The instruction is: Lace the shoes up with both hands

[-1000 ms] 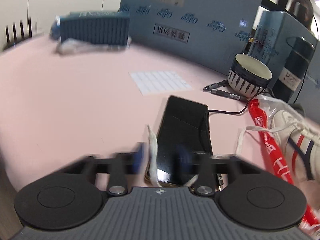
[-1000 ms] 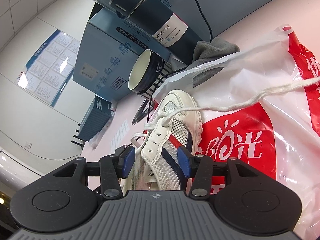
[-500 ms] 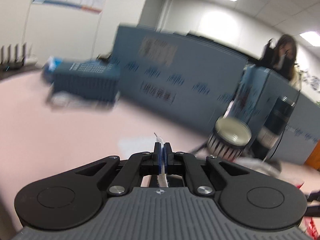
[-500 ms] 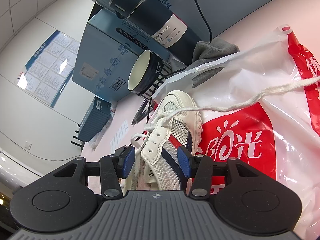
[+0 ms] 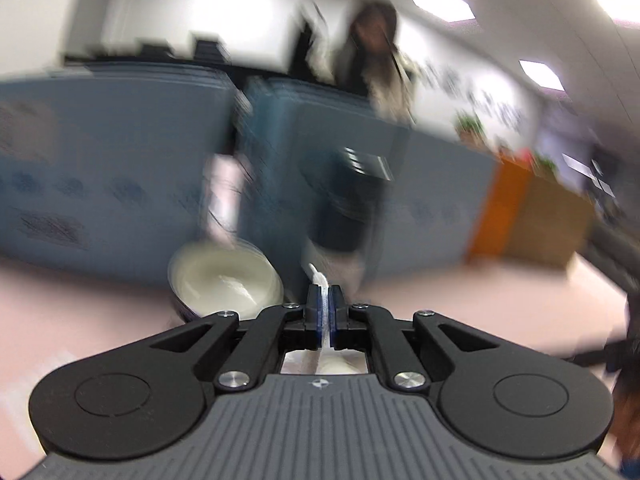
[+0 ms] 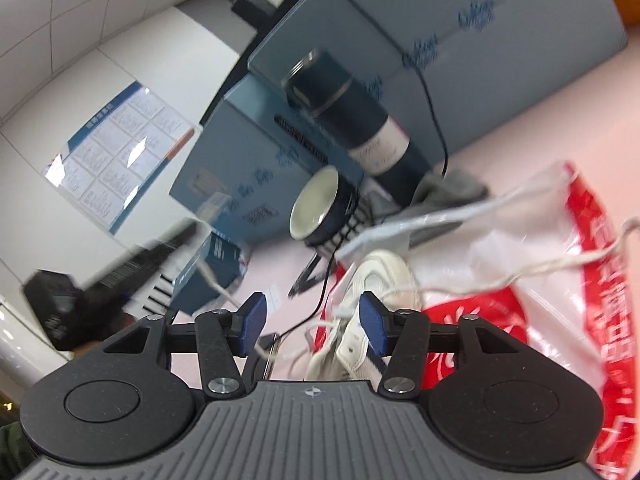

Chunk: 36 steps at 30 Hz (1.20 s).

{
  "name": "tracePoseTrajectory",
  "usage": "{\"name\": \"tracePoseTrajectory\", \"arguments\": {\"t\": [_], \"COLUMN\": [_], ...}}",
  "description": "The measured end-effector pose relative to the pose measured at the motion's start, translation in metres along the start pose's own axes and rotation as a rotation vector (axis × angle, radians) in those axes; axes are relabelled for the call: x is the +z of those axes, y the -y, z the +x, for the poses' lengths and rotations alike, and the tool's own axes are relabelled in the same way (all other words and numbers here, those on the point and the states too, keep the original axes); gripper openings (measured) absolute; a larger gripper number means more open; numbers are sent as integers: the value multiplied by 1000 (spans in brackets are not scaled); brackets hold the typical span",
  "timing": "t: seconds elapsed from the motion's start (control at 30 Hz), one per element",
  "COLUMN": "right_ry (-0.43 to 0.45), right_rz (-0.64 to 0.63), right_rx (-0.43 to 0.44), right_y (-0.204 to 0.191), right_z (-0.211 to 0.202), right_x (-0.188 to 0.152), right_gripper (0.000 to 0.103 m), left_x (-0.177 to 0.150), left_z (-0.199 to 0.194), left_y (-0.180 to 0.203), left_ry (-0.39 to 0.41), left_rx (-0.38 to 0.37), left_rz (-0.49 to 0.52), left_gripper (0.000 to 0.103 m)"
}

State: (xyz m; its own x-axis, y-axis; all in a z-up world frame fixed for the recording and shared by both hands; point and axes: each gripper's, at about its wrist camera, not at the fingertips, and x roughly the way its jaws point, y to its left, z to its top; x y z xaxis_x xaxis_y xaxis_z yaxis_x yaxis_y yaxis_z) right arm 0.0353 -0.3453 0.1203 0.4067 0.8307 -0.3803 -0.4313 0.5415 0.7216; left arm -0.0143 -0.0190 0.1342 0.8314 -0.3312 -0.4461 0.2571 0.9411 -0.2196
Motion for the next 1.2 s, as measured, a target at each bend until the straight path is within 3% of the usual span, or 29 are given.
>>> {"name": "tracePoseTrajectory", "arguments": {"t": [0.1, 0.13, 0.3, 0.47, 0.67, 0.73, 0.9, 1.2], "right_ry": [25, 32, 57, 68, 48, 35, 15, -2], "right_rz": [-21, -26, 4, 87, 68, 60, 73, 6], "right_rx": [-36, -48, -111, -133, -151, -153, -162, -156], "right_y": [-3, -3, 9, 28, 31, 30, 34, 24], "right_z": [-11, -14, -19, -10, 6, 10, 15, 19], "right_x": [2, 2, -4, -7, -1, 0, 0, -1], "right_gripper": [53, 53, 56, 56, 56, 56, 56, 56], "left_x": [-31, -40, -60, -55, -57, -61, -62, -55], "left_z": [37, 45, 46, 47, 71, 77, 75, 39], "left_y": [10, 12, 12, 6, 14, 18, 20, 8], "left_ry": [-139, -168, -142, -96, -120, -127, -93, -15], "left_rx": [-30, -25, 14, 4, 2, 3, 1, -44], "left_rz": [26, 35, 36, -16, 0, 29, 26, -88], "left_gripper": [8, 15, 45, 47, 47, 42, 5, 2]}}
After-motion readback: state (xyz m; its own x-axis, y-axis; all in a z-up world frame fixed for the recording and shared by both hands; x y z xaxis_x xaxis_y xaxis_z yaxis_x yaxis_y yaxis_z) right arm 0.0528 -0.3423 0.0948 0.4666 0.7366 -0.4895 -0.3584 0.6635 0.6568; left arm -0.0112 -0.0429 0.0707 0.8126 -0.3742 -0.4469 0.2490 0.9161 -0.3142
